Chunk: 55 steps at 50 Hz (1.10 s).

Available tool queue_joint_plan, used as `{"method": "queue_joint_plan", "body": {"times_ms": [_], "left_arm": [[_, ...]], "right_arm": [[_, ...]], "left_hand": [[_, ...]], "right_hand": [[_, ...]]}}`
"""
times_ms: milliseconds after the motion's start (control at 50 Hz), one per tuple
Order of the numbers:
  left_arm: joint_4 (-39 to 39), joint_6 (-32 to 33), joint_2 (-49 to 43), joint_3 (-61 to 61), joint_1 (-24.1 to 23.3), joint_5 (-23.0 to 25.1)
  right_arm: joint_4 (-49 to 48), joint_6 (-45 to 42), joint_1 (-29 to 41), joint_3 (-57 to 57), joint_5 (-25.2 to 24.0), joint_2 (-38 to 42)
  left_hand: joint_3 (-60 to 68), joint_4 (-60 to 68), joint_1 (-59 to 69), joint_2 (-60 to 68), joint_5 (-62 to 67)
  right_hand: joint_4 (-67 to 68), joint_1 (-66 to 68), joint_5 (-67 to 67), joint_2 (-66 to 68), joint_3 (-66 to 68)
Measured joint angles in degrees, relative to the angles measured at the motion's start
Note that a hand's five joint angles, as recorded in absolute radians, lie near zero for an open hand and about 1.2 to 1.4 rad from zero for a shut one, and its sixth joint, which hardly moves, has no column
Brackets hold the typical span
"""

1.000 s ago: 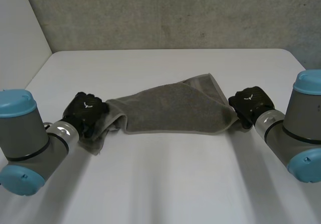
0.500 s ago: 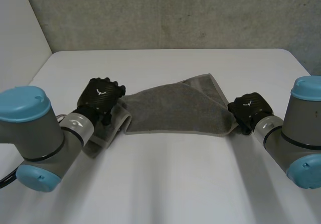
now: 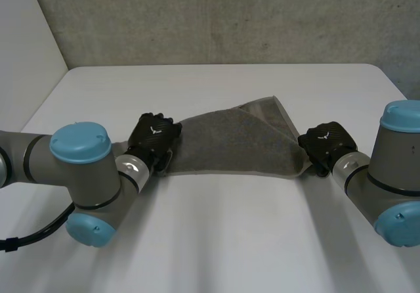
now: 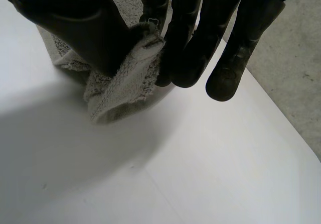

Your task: Fold the towel.

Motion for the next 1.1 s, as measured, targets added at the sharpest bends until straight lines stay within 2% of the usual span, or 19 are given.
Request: {"method": "queue_joint_plan", "body": {"times_ms": [120,200,240,280,360,560,700,860,960,1100], "left_arm": [[0.1,0.1,-0.9,2.2,0.4,-2.8],[0.2,0.6,-0.7,3.3,1.0,-5.0],[0.2,1.0,-0.5,3.6,1.6,-5.8],[0.3,1.3,-0.2,3.8,2.0,-6.0],[0.3,1.7,0.5,3.8,2.7,-6.0],[-0.1,1.7,1.8,3.1,2.8,-5.5],[-0.1,1.8,1.1,3.3,2.9,-5.1],[0.4,2.8,1.9,6.2,5.6,-3.8],[0.5,3.7,6.8,9.3,7.9,-3.5],[0.2,2.1,20.2,9.2,9.1,-3.1]], "right_arm": [[-0.1,-0.1,0.0,-0.3,0.1,0.3],[-0.1,-0.1,0.0,-0.6,0.3,0.3],[-0.1,-0.1,-0.1,-0.8,0.5,0.3],[-0.1,-0.1,-0.1,-1.0,0.6,0.3],[-0.1,-0.1,-0.1,-1.2,0.7,0.1],[0.0,-0.1,-0.1,-1.2,0.8,-0.3],[-0.1,-0.2,-0.4,-1.6,0.7,-0.1],[-0.8,0.0,-2.3,-6.7,0.8,-0.7],[-3.2,0.6,-3.3,-12.9,1.2,-5.1],[-3.5,3.0,-3.4,-19.1,2.5,-16.5]], "left_hand": [[9.9,10.2,9.8,10.2,9.3],[21.2,21.7,21.4,21.6,20.6],[32.6,33.2,32.7,32.9,31.9],[38.7,39.1,39.2,39.4,38.0],[45.6,45.5,45.4,45.7,45.1],[48.1,47.5,47.3,47.9,47.4],[57.0,56.2,52.5,55.4,54.4],[57.1,56.2,52.6,55.4,54.4],[57.2,56.2,52.6,56.0,54.4],[57.2,56.2,52.9,56.4,54.6]], "right_hand": [[0.0,0.0,0.0,0.0,0.0],[0.0,0.0,0.0,0.0,0.0],[0.0,0.0,0.0,0.0,0.0],[0.0,0.0,0.0,0.0,0.0],[0.0,0.0,0.0,0.0,0.0],[0.0,0.0,0.0,0.0,0.0],[0.0,0.0,0.0,0.0,0.0],[0.0,0.0,0.0,0.0,0.0],[0.0,0.0,0.0,0.0,0.0],[0.4,0.0,0.0,0.4,0.0]]}}
